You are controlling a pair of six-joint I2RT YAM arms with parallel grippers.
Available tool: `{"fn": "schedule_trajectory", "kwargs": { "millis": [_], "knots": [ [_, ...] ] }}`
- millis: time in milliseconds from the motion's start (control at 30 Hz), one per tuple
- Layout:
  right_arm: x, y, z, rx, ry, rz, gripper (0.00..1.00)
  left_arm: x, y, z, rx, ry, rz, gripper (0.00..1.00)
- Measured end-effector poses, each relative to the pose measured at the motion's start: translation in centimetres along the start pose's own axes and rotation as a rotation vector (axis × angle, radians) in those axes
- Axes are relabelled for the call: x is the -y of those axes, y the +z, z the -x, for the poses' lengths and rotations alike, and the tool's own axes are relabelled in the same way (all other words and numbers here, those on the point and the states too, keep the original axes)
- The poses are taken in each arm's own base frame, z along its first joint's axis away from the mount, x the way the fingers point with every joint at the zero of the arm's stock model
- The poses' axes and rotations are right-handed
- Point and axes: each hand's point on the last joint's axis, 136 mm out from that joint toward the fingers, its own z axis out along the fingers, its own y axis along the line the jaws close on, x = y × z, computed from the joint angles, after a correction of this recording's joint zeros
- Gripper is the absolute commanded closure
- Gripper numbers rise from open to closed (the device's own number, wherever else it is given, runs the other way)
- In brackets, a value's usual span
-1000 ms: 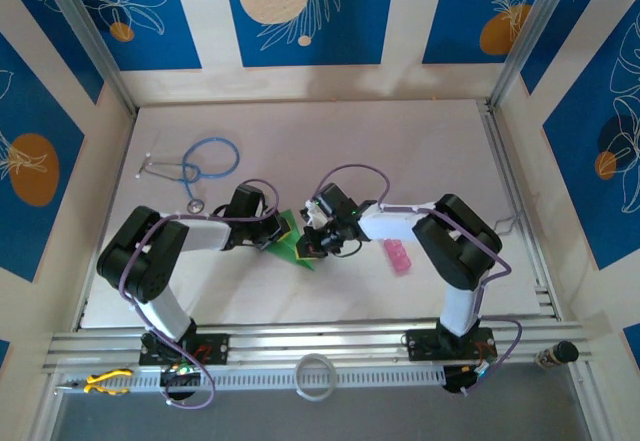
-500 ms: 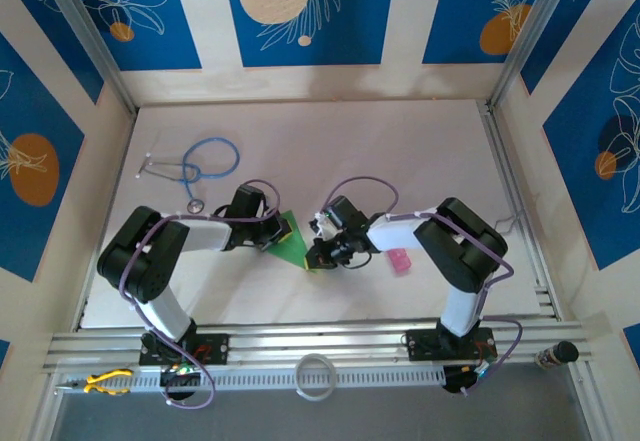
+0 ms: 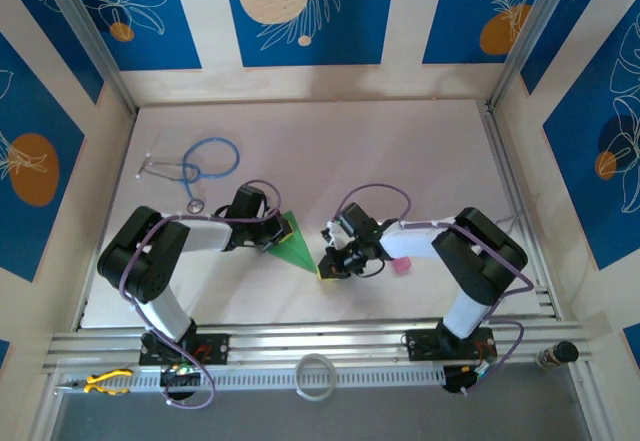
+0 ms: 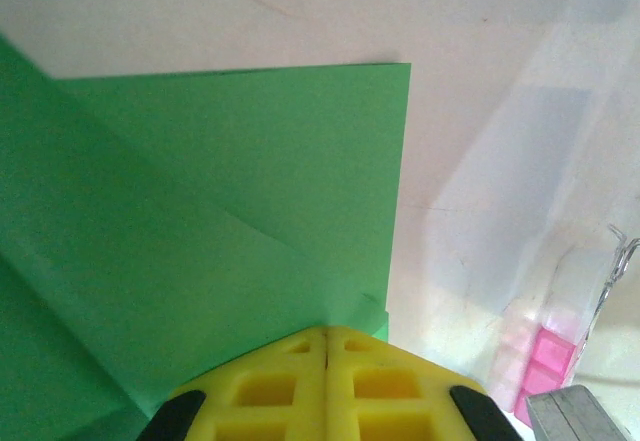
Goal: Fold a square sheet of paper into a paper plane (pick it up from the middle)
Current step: Fourth fold the wing at the center of the table.
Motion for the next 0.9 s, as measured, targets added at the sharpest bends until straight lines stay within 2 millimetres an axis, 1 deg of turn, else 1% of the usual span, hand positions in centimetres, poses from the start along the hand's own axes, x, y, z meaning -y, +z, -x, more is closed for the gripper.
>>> {"fn": "schedule_trajectory", "kwargs": {
  "millis": [67, 133, 233, 333, 400, 500, 600, 667, 833, 900],
  "knots": [
    [-0.7, -0.8, 0.3, 0.020, -0.012, 0.013, 0.96, 0.0, 0.0, 0.0, 0.000, 0.000, 0.000, 0.97],
    [-1.8, -1.8, 0.7, 0.047, -0.034, 0.046, 0.96, 0.0, 0.0, 0.0, 0.000, 0.001, 0.000, 0.97],
    [-3.7, -2.9, 2.2, 0.085, -0.066, 0.087, 0.96, 0.0, 0.0, 0.0, 0.000, 0.000, 0.000, 0.97],
    [-4.9, -3.0, 4.2, 0.108, -0.078, 0.086, 0.97, 0.0, 0.0, 0.0, 0.001, 0.001, -0.002, 0.97],
    [-5.3, -2.4, 5.9, 0.120, -0.081, 0.071, 0.97, 0.0, 0.0, 0.0, 0.001, 0.002, -0.002, 0.97],
    [-5.3, -1.0, 7.6, 0.120, -0.077, 0.045, 0.97, 0.0, 0.0, 0.0, 0.003, 0.003, -0.005, 0.97],
    [-4.8, 0.5, 8.3, 0.110, -0.063, 0.017, 0.97, 0.1, 0.0, 0.0, 0.005, 0.004, -0.007, 0.97],
    [-4.3, 1.1, 8.7, 0.107, -0.047, 0.002, 0.97, 0.1, 0.0, 0.0, 0.005, 0.004, -0.008, 0.97],
    [-3.0, 2.0, 8.6, 0.098, -0.015, -0.029, 0.97, 0.1, 0.0, 0.1, 0.006, 0.006, -0.010, 0.96],
    [-2.2, 2.2, 8.1, 0.087, 0.004, -0.034, 0.98, 0.1, 0.0, 0.1, 0.006, 0.006, -0.011, 0.96]
  ]
}}
